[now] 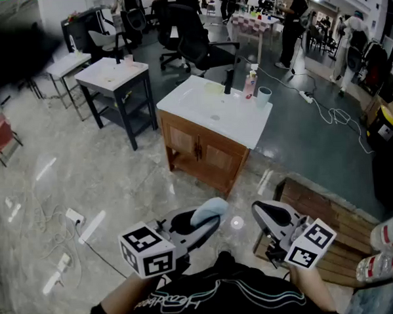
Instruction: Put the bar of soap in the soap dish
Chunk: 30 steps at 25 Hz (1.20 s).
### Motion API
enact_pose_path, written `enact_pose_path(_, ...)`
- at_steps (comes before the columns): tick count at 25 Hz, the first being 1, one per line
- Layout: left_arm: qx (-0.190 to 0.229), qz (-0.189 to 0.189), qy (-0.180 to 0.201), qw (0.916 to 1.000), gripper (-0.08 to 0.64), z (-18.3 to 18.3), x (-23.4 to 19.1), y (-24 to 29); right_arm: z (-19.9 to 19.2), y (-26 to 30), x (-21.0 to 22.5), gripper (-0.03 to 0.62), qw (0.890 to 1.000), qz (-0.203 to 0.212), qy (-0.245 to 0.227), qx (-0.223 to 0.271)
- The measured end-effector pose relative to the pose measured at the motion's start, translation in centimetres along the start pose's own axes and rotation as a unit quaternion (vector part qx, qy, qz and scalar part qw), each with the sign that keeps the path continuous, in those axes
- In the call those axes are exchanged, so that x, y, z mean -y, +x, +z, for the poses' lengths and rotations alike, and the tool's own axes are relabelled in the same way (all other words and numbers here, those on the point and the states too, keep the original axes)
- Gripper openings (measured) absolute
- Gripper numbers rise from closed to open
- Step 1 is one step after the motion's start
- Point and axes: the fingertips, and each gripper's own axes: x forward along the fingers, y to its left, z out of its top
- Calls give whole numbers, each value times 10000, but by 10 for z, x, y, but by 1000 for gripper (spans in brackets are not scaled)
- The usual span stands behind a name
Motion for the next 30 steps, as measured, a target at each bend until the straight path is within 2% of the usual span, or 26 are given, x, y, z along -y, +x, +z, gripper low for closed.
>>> enact_pose_path(11, 37, 217, -70, 9997, 138, 5, -9, -10, -6, 14, 11, 26, 9996, -118, 247, 54)
enact_pose_path(18, -29, 357, -156, 9992, 138, 9, -32, -3, -7, 36, 31, 26, 9989, 15, 463, 57)
enact_pose_path(22, -24, 472, -304, 9984, 138, 8, -61, 1, -14, 58, 49, 26, 9984, 76, 552, -47)
enact_pose_path(30, -93, 740, -686, 9949, 138, 16, -141, 38, -24, 116, 117, 26, 9957, 220, 847, -318)
